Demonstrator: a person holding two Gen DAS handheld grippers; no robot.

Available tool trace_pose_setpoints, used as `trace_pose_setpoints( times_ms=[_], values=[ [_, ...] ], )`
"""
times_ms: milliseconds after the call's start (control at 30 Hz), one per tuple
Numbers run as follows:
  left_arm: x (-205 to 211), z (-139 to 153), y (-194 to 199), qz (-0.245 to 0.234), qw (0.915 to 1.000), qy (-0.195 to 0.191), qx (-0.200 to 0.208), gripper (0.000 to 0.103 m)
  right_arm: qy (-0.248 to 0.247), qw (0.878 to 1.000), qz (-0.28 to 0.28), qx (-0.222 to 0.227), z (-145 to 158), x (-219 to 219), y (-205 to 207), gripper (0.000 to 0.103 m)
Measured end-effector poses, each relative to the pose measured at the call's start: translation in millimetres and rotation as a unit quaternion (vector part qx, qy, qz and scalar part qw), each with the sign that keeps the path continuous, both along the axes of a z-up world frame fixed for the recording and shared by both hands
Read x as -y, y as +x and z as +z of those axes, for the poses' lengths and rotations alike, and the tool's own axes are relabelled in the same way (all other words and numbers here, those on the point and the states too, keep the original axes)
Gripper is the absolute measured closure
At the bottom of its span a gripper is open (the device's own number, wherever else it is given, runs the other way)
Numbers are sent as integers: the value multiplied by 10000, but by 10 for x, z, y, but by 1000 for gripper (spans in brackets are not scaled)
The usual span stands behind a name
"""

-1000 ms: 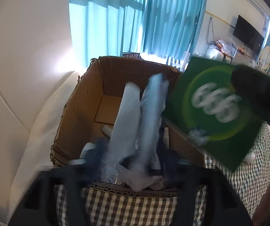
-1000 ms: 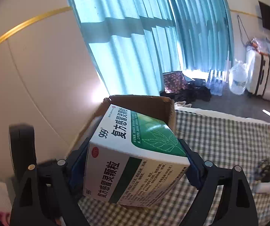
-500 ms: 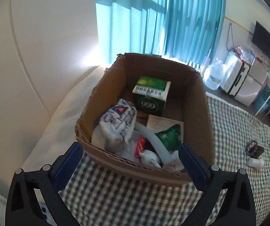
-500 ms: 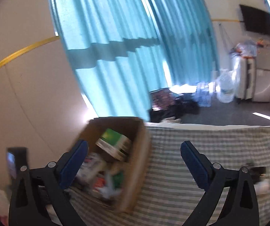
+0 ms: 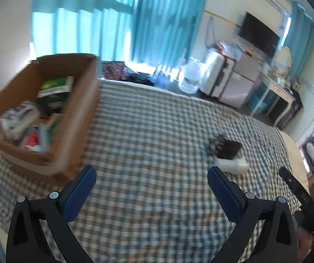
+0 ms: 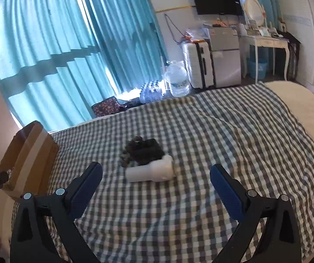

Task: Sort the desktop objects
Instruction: 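Move both tools back over the remaining items, then grasp the white bottle with the right tool while the left tool grasps the bead bracelet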

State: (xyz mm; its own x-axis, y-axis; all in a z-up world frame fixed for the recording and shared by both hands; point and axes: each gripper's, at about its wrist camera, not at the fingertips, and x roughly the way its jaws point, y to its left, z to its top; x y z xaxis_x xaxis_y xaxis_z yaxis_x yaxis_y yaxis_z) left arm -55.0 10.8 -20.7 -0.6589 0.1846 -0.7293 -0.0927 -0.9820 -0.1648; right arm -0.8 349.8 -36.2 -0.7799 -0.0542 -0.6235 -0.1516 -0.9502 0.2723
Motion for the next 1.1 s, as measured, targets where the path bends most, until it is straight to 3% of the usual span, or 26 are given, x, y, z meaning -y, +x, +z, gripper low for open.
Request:
trace_pose_setpoints(
  times_ms=[167,233,367,467,567,733,867,967,1000,1067,1100],
  values=[
    [-782,-280,-243,-455,9983,-362,69,0,232,9995,-201,93,-103,-268,-155,4],
    [-1014,-396,-375,-523,9970,-577,51,0,51,9996,-237,121,-165,-374,-226,4],
    [-1240,-652,-670,-552,9957,-716,198,0,-512,9984,-79,228,-347,-531,-397,4],
    [-1354,-796,-880,-546,9934,-990,203,0,-298,9992,69,262,-399,-560,-465,4],
    [-1437,-944,-1021,-636,9914,-1107,279,0,-352,9978,393,395,-512,-602,-552,4],
    [-1566,-1123,-1169,-899,9905,-966,382,0,-230,9902,1313,405,-642,-453,-687,4],
    [-1687,-1241,-1335,-1038,9866,-1183,428,0,328,9800,1956,186,-599,-129,-734,4],
    [-1739,-1309,-1460,-1154,9838,-1289,472,2,542,9760,2085,329,-718,17,-819,4],
    [-1727,-1327,-1495,-1191,9834,-1274,494,7,506,9761,2081,374,-768,32,-857,4],
    [-1673,-1357,-1551,-1262,9836,-1140,602,28,372,9749,2143,482,-875,52,-929,4],
    [-1633,-1378,-1580,-1276,9836,-1079,683,49,390,9740,2168,527,-921,80,-961,4]
  ],
)
